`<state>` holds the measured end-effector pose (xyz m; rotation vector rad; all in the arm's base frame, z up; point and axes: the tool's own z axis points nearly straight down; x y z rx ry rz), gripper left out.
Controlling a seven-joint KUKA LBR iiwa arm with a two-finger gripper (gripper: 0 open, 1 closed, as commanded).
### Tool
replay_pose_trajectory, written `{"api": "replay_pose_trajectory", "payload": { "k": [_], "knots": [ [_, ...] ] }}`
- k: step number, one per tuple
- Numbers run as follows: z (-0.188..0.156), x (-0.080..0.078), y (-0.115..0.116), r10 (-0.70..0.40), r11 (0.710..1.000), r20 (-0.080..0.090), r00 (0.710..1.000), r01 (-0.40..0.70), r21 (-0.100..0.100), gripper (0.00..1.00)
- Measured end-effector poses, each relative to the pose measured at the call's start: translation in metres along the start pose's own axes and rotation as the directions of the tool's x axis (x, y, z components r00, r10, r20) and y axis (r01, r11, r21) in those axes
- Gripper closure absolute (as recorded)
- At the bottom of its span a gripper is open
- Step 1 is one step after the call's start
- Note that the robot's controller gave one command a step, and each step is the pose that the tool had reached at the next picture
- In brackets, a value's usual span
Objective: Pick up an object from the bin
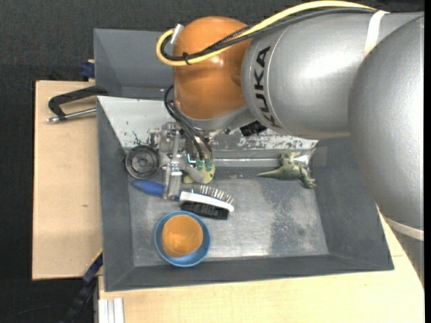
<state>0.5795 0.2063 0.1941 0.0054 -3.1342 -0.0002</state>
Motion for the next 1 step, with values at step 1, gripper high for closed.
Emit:
{"api": "replay_pose_trajectory", "payload": {
  "k": [1],
  "knots": [
    [0.09, 0.0083, -0.0567, 0.001, 1.0, 0.017, 1.0, -0.001, -0.004, 0.0]
  ]
}}
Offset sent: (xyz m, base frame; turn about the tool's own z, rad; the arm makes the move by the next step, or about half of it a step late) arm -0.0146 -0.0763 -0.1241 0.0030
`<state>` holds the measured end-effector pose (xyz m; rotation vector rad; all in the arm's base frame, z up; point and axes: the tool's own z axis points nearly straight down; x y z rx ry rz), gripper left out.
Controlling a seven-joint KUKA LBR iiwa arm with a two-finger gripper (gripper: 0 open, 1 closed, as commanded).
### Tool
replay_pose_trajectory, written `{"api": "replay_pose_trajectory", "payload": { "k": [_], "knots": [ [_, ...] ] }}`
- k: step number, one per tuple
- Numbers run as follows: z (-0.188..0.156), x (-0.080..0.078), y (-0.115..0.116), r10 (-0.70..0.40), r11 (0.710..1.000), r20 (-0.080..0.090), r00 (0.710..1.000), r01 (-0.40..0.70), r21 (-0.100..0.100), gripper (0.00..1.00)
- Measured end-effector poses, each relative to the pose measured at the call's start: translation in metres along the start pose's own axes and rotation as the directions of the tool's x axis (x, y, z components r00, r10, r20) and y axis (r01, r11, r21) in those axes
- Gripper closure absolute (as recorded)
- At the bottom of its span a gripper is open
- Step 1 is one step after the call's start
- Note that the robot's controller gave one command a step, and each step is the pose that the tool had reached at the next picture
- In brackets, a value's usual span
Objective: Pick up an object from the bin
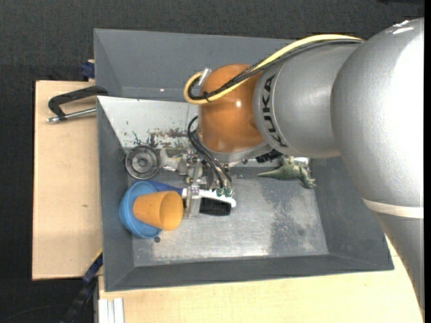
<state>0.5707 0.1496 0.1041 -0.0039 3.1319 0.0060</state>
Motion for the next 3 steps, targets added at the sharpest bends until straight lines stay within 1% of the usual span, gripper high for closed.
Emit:
{"api": "replay_pose_trajectory", "payload": {
  "k": [1, 2, 3],
  "knots": [
    [0.003, 0.009, -0.031, 0.173, 0.985, -0.008, 0.985, -0.173, 0.004, 0.0],
    [0.003, 0.012, -0.03, 0.264, 0.965, -0.007, 0.965, -0.264, 0.003, 0.0],
    [0.031, 0.009, -0.038, 0.288, 0.958, 0.0, 0.958, -0.288, -0.003, 0.0]
  ]
}}
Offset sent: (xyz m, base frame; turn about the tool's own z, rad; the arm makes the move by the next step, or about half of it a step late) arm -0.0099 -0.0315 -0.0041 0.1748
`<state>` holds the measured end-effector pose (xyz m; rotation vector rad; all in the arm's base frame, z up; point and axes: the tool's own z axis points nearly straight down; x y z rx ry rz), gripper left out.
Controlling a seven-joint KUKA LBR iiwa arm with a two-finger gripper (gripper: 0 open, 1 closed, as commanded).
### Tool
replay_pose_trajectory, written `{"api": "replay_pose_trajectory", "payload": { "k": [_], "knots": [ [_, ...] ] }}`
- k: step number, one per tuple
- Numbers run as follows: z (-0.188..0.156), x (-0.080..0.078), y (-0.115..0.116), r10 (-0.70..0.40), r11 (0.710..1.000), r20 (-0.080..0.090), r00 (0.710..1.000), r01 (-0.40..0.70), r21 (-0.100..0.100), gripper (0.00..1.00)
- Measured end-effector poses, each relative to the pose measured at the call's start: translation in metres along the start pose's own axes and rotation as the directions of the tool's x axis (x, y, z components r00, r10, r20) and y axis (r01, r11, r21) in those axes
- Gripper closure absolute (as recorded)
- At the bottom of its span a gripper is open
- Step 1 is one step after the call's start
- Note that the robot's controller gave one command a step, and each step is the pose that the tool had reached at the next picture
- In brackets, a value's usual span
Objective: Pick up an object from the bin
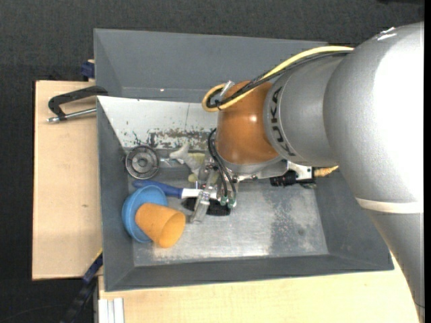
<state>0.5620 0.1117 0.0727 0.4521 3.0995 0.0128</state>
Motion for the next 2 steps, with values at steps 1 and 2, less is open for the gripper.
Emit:
{"api": "replay_pose_trajectory", "payload": {
  "k": [1, 2],
  "knots": [
    [-0.003, -0.0013, 0.004, -0.004, 1.0, 0.0, 1.0, 0.004, 0.001, 0.0],
    [-0.0043, -0.0014, 0.0052, -0.004, 1.0, -0.001, 1.0, 0.004, -0.001, 1.0]
  ]
}}
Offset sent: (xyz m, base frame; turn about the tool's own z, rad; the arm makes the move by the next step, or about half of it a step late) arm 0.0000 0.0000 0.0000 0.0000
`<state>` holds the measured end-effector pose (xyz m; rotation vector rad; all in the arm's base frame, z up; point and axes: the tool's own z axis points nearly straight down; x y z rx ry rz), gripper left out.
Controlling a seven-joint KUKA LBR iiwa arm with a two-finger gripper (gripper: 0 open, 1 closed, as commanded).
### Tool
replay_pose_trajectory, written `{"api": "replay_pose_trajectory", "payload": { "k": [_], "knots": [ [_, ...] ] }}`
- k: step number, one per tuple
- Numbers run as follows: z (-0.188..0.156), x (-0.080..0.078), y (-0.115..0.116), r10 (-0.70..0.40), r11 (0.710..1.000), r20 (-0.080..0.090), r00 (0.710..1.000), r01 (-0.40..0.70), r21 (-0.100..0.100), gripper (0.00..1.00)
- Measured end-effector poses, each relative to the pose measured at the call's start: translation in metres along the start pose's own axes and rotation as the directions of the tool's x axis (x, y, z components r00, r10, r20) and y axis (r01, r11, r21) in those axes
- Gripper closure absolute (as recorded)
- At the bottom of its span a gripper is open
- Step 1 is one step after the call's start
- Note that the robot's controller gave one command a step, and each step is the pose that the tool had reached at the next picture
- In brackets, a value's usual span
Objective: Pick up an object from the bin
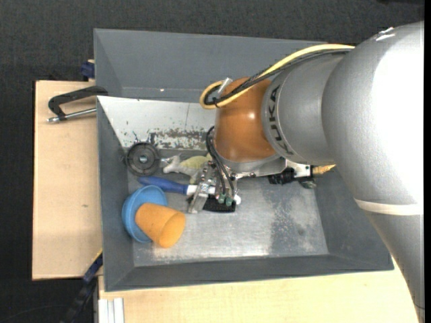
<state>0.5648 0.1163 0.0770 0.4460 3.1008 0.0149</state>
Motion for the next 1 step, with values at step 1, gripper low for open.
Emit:
{"api": "replay_pose_trajectory", "payload": {
  "k": [1],
  "knots": [
    [-0.0686, -0.0018, 0.003, -0.003, 1.0, 0.001, 1.0, 0.003, 0.004, 1.0]
  ]
}}
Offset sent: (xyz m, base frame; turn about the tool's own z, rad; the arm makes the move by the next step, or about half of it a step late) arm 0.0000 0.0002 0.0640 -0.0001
